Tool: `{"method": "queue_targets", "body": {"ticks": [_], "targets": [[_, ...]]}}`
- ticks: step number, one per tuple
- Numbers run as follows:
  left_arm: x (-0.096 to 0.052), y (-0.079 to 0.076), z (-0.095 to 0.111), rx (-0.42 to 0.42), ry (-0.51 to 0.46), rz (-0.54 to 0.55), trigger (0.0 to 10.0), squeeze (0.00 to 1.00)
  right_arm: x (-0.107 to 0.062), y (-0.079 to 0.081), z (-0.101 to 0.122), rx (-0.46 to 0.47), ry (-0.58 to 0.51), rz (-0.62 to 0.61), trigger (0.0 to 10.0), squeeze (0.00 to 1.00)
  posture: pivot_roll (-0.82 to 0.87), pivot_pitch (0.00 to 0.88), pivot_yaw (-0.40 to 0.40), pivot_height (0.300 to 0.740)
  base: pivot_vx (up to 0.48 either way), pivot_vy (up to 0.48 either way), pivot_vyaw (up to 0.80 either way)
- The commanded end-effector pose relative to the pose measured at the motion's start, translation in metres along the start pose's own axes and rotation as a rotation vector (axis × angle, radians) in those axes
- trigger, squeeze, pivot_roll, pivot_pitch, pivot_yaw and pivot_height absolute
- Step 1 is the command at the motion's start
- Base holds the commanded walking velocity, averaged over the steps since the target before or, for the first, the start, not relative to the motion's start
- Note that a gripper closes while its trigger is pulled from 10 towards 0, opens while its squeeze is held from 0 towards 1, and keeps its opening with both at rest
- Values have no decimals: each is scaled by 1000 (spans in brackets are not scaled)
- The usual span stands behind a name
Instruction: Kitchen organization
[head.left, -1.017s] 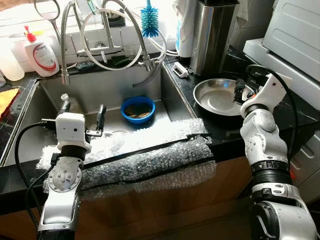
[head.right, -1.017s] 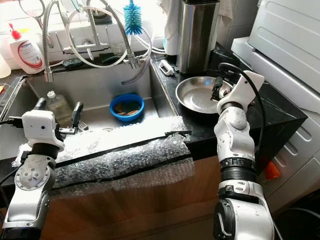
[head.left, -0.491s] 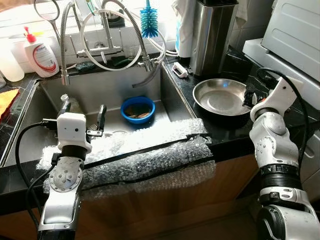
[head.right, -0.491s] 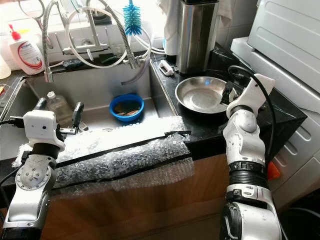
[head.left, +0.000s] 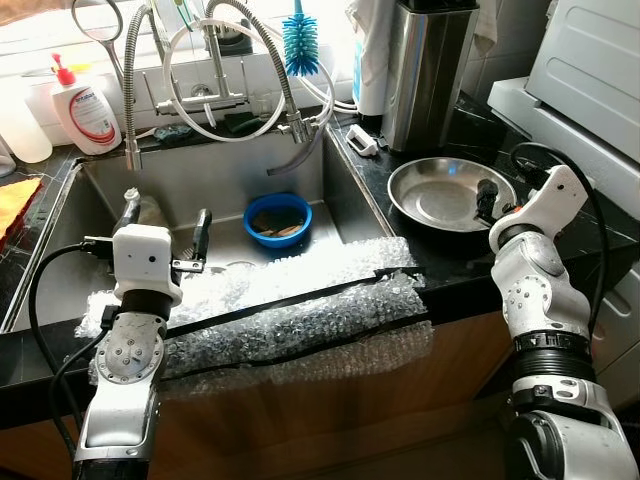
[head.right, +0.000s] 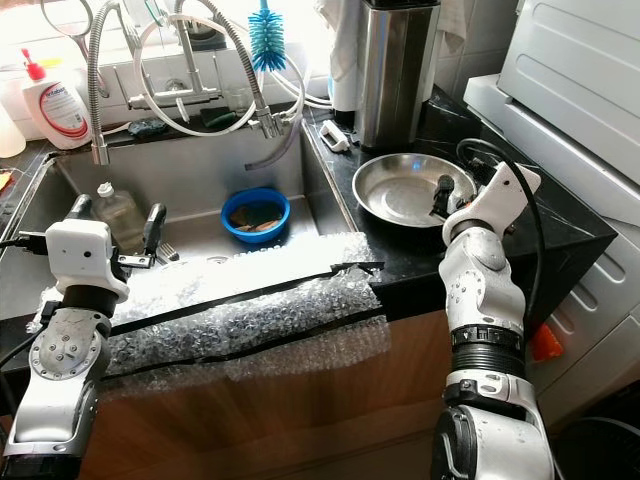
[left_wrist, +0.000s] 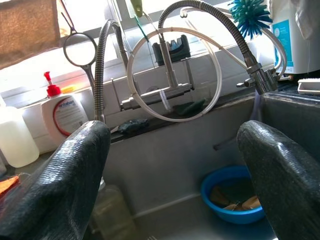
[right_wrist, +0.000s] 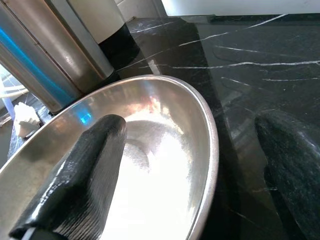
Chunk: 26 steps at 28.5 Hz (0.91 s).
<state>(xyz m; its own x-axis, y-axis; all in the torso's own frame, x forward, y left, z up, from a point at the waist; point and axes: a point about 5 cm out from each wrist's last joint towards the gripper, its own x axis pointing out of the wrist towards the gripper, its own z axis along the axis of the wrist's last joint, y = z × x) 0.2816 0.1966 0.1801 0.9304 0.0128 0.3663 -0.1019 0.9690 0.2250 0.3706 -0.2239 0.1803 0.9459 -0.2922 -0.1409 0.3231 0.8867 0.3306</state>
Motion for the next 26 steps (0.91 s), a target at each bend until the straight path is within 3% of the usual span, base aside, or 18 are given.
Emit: {"method": "queue_targets", "body": {"ticks": [1, 3, 4, 6, 7, 8, 11, 12, 13, 15, 16, 21, 22, 23, 24, 25, 26], "targets": [[4, 1, 7, 30, -25, -7, 10000, 0, 1, 0, -5, 10, 30, 0, 10000, 0, -72, 0, 71, 740, 0, 0, 0], [4, 0, 7, 30, -25, -8, 10000, 0, 1, 0, -6, 8, 34, -2, 10000, 0, -72, 0, 71, 740, 0, 0, 0], [4, 0, 7, 31, -25, -10, 10000, 0, 1, 0, -7, 6, 38, -1, 9412, 0, -70, 0, 71, 740, 0, 0, 0], [4, 0, 7, 32, -25, -12, 10000, 0, 1, 2, -9, 3, 48, 8, 4157, 0, -69, 0, 71, 740, 0, 0, 0], [4, 0, 7, 33, -25, -13, 10000, 0, 1, 2, -10, 2, 51, 11, 4157, 0, -69, 0, 71, 740, 0, 0, 0], [4, -1, 7, 34, -24, -14, 10000, 0, 0, 4, -12, 0, 57, 21, 0, 0, -67, 0, 70, 740, 0, 0, 0], [4, 0, 7, 36, -23, -16, 10000, 0, 1, 6, -14, -5, 65, 23, 549, 0, -65, 0, 72, 740, 0, 0, 0], [4, 0, 7, 37, -23, -16, 10000, 0, 1, 7, -14, -7, 68, 23, 3216, 0, -62, 0, 71, 740, 0, 0, 0], [4, 0, 7, 38, -23, -16, 10000, 0, 1, 7, -15, -14, 72, 19, 8157, 0, -63, 0, 72, 740, 0, 0, 0], [4, 0, 7, 39, -23, -16, 10000, 0, 1, 7, -15, -19, 75, 17, 8157, 0, -63, 0, 72, 740, 0, 0, 0], [4, 0, 7, 39, -23, -17, 10000, 0, 1, 7, -16, -20, 76, 17, 10000, 0, -63, 0, 72, 740, 0, 0, 0], [4, -2, 7, 42, -23, -23, 10000, 0, 2, 8, -17, -19, 83, 16, 10000, 0, -61, 0, 73, 740, 0, 0, 0], [4, -2, 7, 44, -23, -25, 10000, 0, 2, 9, -17, -19, 84, 17, 8706, 0, -61, 0, 73, 740, 0, 0, 0], [4, -2, 7, 46, -23, -26, 10000, 0, 2, 10, -18, -16, 84, 19, 4431, 0, -61, 0, 73, 740, 0, 0, 0], [4, -2, 7, 46, -23, -26, 10000, 0, 2, 11, -18, -15, 84, 21, 4431, 0, -61, 0, 73, 740, 0, 0, 0], [4, -2, 7, 48, -22, -26, 10000, 0, 2, 12, -18, -12, 83, 25, 0, 0, -61, 0, 73, 740, 0, 0, 0], [4, -2, 7, 49, -22, -26, 10000, 0, 2, 12, -18, -10, 83, 27, 0, 0, -58, 0, 72, 740, 0, 0, 0]]}}
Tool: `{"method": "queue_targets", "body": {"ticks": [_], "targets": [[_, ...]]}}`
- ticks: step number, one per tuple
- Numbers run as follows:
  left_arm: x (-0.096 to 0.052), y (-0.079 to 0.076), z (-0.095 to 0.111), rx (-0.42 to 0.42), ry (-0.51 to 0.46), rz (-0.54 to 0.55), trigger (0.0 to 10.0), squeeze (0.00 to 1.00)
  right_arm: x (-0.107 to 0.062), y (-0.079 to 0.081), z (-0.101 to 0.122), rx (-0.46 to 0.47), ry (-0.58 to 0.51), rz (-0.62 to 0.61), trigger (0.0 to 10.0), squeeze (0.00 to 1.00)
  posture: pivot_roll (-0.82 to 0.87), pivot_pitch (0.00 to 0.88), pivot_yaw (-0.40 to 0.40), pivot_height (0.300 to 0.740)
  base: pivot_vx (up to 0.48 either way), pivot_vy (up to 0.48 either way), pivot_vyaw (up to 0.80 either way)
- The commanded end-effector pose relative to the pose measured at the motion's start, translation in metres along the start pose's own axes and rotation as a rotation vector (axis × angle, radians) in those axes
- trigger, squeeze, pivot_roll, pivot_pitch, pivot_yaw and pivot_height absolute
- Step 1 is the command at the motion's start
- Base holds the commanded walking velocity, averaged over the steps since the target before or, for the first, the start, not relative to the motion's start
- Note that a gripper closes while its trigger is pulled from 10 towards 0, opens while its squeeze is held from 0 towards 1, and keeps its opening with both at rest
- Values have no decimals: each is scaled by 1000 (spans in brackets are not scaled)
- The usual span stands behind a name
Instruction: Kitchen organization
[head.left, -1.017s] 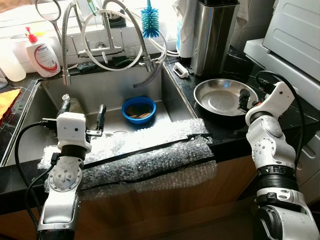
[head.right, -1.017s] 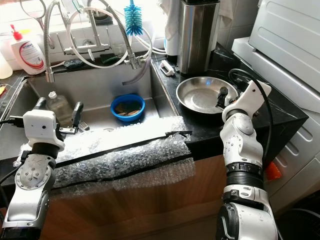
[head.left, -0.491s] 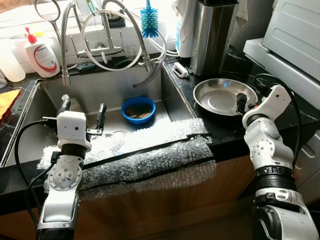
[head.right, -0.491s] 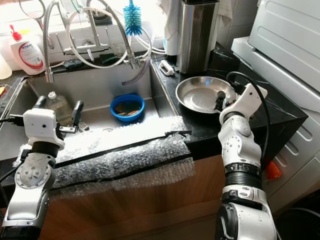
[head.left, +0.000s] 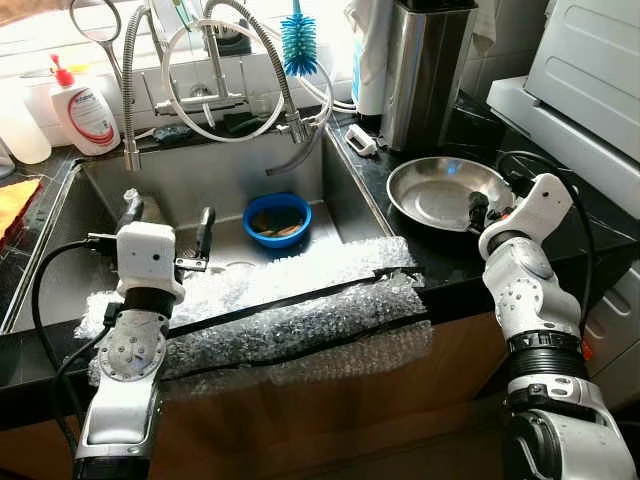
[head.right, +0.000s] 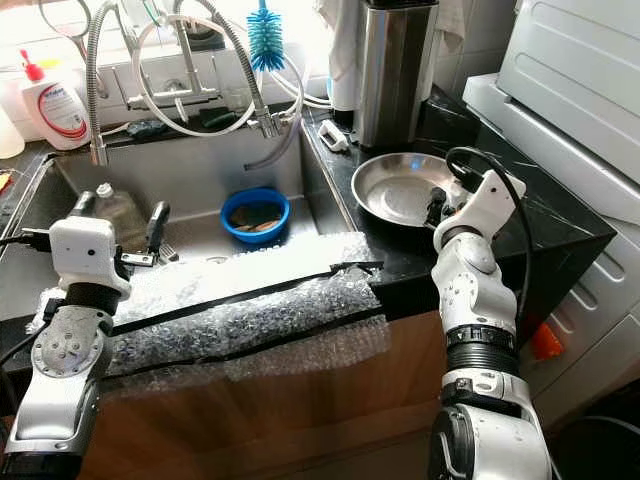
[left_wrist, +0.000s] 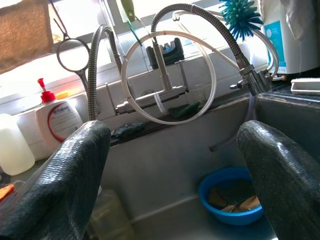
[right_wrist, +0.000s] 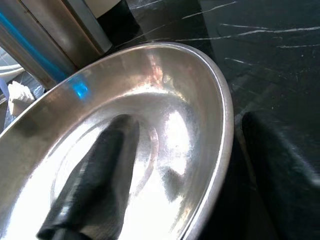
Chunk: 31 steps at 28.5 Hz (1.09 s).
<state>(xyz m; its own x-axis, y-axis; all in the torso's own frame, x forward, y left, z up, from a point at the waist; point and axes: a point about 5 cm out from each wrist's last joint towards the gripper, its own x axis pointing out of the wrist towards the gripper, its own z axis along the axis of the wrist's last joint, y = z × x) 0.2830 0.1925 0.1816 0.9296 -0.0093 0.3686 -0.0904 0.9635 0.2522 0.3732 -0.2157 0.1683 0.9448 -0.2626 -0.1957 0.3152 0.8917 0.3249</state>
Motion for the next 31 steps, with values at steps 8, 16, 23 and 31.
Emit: {"method": "queue_targets", "body": {"ticks": [8, 16, 23, 31], "targets": [[2, 0, 4, 38, -10, -18, 10000, 0, 1, 12, -2, 5, 9, 31, 0, 0, -57, 0, 74, 740, 0, 0, 0], [4, -6, 6, 66, -20, -62, 10000, 0, 1, 15, -2, 7, 5, 36, 0, 0, -59, 0, 76, 740, 0, 0, 0], [6, -8, 6, 87, -26, -83, 10000, 0, 1, 18, -3, 11, 3, 38, 0, 0, -58, 0, 76, 740, 0, 0, 0], [7, -10, 9, 132, -45, -95, 10000, 0, 0, 21, -1, 63, -51, 35, 0, 0, -51, 0, 77, 740, 0, 0, 0]]}}
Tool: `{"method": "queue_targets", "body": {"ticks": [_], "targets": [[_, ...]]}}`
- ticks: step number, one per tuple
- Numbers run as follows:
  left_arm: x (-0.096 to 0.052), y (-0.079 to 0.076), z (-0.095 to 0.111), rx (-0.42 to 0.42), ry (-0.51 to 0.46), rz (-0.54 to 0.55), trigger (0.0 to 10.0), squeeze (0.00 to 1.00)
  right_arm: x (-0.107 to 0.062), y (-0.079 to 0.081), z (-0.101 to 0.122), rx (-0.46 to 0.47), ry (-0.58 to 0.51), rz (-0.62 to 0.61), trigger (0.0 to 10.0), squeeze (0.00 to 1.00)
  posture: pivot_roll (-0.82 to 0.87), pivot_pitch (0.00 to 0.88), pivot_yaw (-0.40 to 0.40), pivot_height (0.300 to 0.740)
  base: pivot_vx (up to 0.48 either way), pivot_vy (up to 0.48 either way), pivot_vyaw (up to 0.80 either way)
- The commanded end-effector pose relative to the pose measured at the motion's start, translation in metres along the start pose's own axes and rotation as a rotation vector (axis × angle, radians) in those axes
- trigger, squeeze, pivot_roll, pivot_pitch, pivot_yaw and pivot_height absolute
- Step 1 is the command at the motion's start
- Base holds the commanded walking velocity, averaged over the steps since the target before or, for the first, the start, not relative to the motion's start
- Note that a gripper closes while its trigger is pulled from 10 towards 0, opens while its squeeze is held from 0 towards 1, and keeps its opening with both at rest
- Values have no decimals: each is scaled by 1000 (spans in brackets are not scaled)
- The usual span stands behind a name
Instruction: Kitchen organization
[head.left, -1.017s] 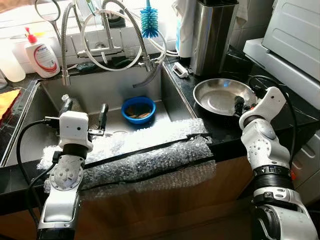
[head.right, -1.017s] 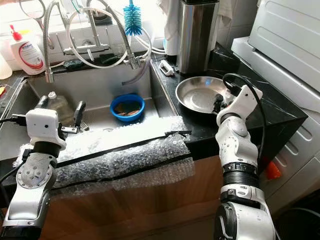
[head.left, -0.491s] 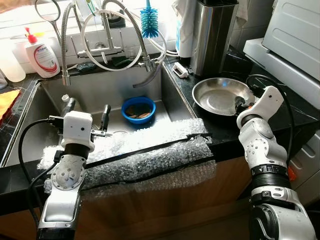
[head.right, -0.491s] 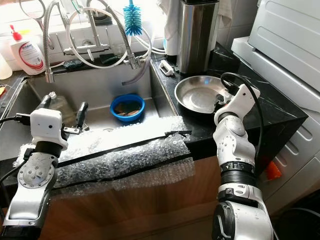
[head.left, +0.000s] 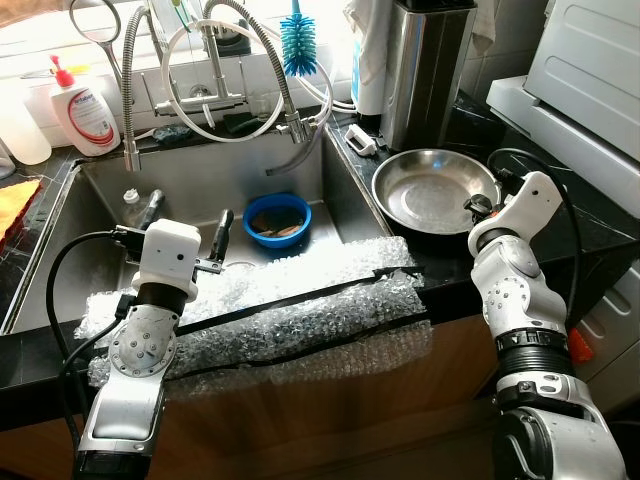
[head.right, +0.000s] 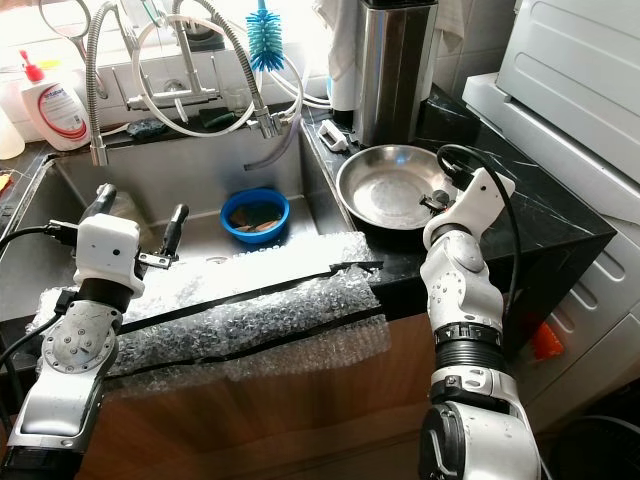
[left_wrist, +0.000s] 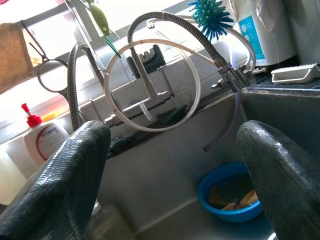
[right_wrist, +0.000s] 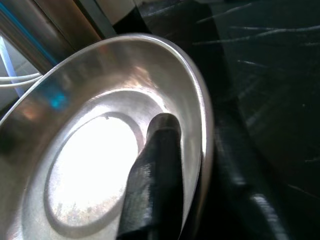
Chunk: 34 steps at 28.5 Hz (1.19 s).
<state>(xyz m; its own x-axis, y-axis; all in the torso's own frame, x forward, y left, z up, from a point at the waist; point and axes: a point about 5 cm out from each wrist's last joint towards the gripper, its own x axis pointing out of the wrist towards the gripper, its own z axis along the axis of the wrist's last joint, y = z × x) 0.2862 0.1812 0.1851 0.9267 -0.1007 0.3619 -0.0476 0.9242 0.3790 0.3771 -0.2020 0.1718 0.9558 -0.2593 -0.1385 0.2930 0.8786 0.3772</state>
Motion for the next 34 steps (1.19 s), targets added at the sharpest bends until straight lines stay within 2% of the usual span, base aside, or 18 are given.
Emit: {"method": "queue_targets", "body": {"ticks": [1, 2, 4, 5, 6, 7, 11, 14, 17, 20, 22, 23, 24, 25, 26, 30, 34], "targets": [[3, 1, 4, 28, -22, -2, 10000, 0, 0, 7, 2, 37, -20, 14, 0, 0, -51, 0, 78, 740, 0, 0, 0], [3, 3, 5, 40, -27, 12, 10000, 0, -2, 10, 9, 86, -83, 32, 0, 0, -50, 0, 78, 740, 0, 0, 0], [3, 5, 6, 46, -31, 19, 10000, 0, -2, 11, 13, 112, -120, 43, 0, 0, -50, 0, 77, 740, 0, 0, 0], [4, 7, 8, 58, -42, 30, 10000, 0, -4, 14, 19, 130, -173, 69, 5843, 0, -50, 0, 77, 740, 0, 0, 0], [5, 8, 10, 67, -49, 38, 10000, 0, -5, 16, 23, 134, -211, 84, 5843, 0, -50, 0, 77, 740, 0, 0, 0], [6, 9, 10, 70, -53, 44, 10000, 0, -6, 18, 25, 145, -225, 96, 10000, 0, -50, 0, 77, 740, 0, 0, 0], [9, 18, 18, 82, -84, 103, 10000, 0, -9, 23, 31, 199, -290, 146, 10000, 0, -49, 0, 75, 740, 0, 0, 0], [11, 25, 27, 18, -114, 151, 10000, 0, -14, 28, 35, 193, -349, 207, 10000, 0, -46, 0, 73, 740, 0, 0, 0], [13, 30, 34, -106, -129, 176, 10000, 0, -21, 40, 36, 191, -389, 308, 10000, 0, -44, 0, 70, 740, 0, 0, 0], [16, 27, 44, -223, -156, 160, 10000, 0, -27, 51, 33, 159, -403, 397, 10000, 0, -42, 0, 69, 740, 0, 0, 0], [17, 23, 49, -355, -167, 151, 10000, 0, -32, 58, 28, 126, -389, 457, 10000, 0, -43, 0, 67, 740, 0, 0, 0], [18, 17, 51, -562, -167, 137, 10000, 0, -36, 65, 23, 86, -382, 512, 10000, 0, -40, 0, 65, 740, 0, 0, 0], [18, 17, 51, -562, -167, 137, 10000, 0, -36, 65, 23, 86, -382, 512, 10000, 0, -40, 0, 65, 740, 0, 0, 0], [16, 12, 48, -671, -157, 125, 10000, 0, -39, 70, 18, 89, -357, 549, 10000, 0, -41, 0, 64, 740, 0, 0, 0], [15, 9, 46, -723, -152, 109, 10000, 0, -40, 73, 16, 97, -348, 561, 10000, 0, -46, 0, 66, 740, 0, 0, 0], [15, 0, 50, -821, -149, 68, 10000, 0, -50, 85, 13, 109, -344, 661, 10000, 0, -47, 0, 67, 740, 0, 0, 0], [16, -5, 50, -832, -137, 42, 10000, 0, -51, 87, 13, 130, -339, 673, 10000, 0, -47, 0, 67, 740, 0, 0, 0]]}}
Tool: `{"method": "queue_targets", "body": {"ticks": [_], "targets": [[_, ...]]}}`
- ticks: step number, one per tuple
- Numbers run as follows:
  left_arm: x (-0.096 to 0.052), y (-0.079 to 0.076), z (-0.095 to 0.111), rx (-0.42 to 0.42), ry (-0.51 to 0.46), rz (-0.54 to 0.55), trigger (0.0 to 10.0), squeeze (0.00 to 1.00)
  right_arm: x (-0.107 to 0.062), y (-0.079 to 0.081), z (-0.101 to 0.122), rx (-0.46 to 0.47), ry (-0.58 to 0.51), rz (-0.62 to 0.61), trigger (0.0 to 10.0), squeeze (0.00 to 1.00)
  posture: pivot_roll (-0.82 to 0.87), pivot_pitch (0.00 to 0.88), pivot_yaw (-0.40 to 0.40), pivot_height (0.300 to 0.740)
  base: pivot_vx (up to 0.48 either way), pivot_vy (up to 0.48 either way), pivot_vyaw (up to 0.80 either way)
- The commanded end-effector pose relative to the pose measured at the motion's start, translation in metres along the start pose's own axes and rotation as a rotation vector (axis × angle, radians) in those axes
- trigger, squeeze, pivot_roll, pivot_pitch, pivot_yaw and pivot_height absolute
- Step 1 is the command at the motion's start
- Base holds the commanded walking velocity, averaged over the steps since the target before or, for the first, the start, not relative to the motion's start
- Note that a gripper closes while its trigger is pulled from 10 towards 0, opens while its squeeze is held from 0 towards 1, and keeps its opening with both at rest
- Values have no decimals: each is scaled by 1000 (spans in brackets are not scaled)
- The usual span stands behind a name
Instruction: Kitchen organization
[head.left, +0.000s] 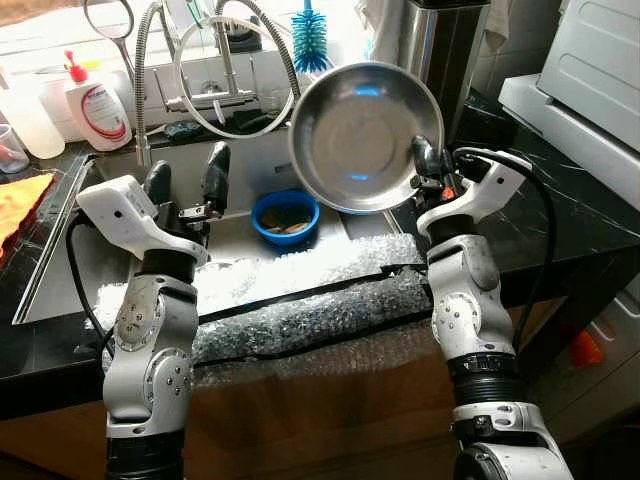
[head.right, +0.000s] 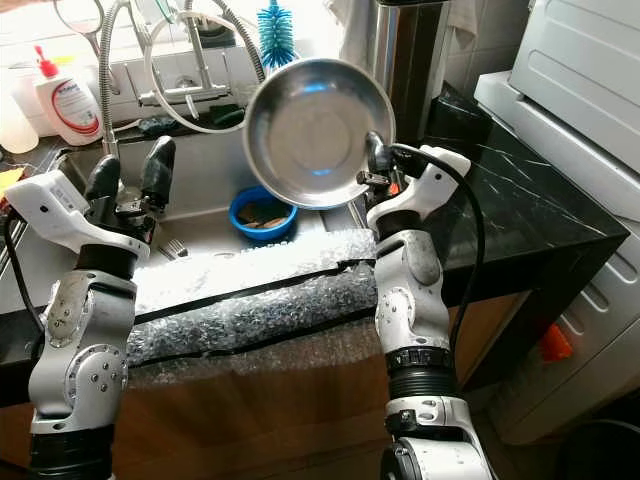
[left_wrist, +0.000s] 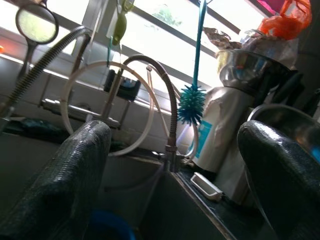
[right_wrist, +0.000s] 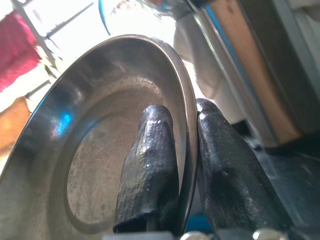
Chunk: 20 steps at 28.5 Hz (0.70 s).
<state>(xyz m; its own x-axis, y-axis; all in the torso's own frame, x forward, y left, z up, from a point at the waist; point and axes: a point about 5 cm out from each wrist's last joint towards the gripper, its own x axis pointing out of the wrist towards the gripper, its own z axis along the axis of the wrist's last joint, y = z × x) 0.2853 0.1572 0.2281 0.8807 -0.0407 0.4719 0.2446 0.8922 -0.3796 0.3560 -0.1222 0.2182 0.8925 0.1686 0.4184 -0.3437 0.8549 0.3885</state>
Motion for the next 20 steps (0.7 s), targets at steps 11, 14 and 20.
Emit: {"method": "queue_targets", "body": {"ticks": [11, 14, 20], "targets": [[0, -3, -1, -215, 5, 7, 10000, 0, 1, 19, -7, 41, 57, 90, 10000, 0, -53, 0, 66, 740, 0, 0, 0], [0, -8, -3, -178, 23, -34, 10000, 0, -1, 23, -14, -14, 96, 132, 10000, 0, -46, 0, 67, 740, 0, 0, 0], [-2, -17, -9, -34, 55, -79, 10000, 0, -5, 26, -18, -19, 122, 149, 10000, 0, -44, 0, 68, 740, 0, 0, 0]]}}
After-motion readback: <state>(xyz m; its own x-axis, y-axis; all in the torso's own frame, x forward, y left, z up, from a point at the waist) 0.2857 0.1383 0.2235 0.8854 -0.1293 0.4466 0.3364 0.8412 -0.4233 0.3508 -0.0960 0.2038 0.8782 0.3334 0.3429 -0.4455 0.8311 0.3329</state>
